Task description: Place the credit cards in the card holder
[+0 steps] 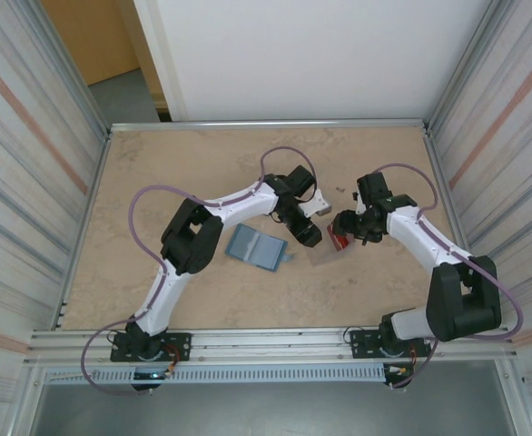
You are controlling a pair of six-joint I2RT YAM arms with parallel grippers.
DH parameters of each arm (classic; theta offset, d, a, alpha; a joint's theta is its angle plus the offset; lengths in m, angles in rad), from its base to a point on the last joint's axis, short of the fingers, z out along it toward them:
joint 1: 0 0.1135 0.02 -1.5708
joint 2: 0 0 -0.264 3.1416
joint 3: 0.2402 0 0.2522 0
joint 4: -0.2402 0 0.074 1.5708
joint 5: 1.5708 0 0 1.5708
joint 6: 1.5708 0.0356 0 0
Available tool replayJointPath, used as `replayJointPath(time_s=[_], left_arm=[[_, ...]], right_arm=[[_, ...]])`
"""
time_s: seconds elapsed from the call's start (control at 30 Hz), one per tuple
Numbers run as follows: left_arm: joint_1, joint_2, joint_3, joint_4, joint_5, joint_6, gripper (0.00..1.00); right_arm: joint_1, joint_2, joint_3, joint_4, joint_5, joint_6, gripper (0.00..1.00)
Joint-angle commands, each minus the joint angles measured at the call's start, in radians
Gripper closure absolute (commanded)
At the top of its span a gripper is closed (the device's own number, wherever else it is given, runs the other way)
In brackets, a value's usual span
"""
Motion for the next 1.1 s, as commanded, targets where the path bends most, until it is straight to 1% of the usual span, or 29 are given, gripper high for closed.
replayJointPath(time_s=[0.0,0.37,0.67,1.07], left_arm=[[-0.007,0.038,-0.023,-0.028,-0.029,0.009,0.32],[-0.003,0.045,-0.041,-0.022,-0.042,0.010,0.33],[-0.005,0.036,-0.058,-0.018,-0.060,0.017,0.32],[-0.004,0.031,-0.066,-0.013,-0.066,0.025,0.32]], right_arm=[[-0.007,0.018,0.013,0.002,0.009,-0.032,0.30],[-0.030,0.039,0.008,0.000,0.029,-0.038,0.30],[-0.062,-0.002,0.008,-0.025,0.023,-0.048,0.30],[-0.071,-0.021,0.009,-0.035,0.007,-0.063,0.31]])
